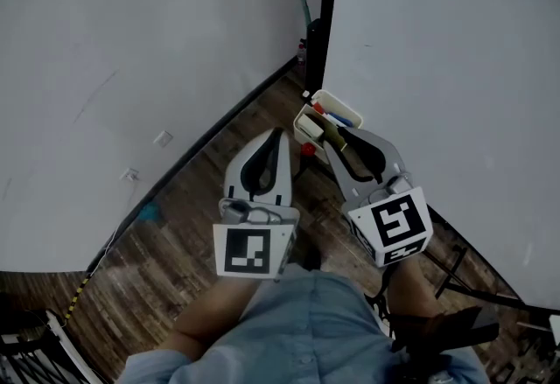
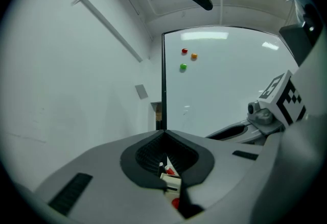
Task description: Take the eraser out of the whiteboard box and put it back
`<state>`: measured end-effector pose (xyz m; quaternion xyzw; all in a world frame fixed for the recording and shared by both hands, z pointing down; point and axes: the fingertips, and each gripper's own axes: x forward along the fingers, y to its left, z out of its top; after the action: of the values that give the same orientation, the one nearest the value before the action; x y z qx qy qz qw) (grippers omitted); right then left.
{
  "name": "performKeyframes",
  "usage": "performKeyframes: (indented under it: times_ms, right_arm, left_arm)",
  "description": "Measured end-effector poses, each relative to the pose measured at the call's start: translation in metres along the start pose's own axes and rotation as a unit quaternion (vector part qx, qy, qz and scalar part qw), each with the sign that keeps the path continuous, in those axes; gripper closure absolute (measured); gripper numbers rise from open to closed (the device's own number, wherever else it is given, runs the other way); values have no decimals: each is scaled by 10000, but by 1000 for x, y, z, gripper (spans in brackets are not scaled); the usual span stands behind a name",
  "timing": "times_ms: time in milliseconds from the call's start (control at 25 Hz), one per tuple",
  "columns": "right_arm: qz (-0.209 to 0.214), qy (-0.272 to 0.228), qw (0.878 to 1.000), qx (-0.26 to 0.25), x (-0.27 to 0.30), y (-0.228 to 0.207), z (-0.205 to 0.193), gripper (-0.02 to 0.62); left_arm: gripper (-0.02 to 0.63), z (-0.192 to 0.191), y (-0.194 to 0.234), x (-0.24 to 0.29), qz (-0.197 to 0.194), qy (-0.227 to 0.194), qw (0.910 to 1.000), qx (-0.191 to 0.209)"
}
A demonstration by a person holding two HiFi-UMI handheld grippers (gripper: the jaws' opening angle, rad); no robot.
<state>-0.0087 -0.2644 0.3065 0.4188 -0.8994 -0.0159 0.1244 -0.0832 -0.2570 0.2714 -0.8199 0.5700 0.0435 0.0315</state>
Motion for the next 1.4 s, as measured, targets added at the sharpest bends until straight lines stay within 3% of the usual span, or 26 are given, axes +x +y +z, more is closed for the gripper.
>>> performKeyframes:
  times_ms: [360,880,1160,1400]
  right_arm:
    - [284,1064,9939,33,51,0,-38,460]
    - [365,2355,9711,-146,88,-2,-87,435]
    - [348,2651,9631,-312,97,-8,-101,456]
    - [413,2523,9666,-187,97,-9,-97,472]
  left_arm:
    - [603,-23,28,41,-260,185,9992,-255]
    - [603,-39,46,74,-499,296,9975,-408]
    - [603,-44,49,86,-552,319,9969,-460]
    - [603,-43,50,92,-555,324,9970,-421]
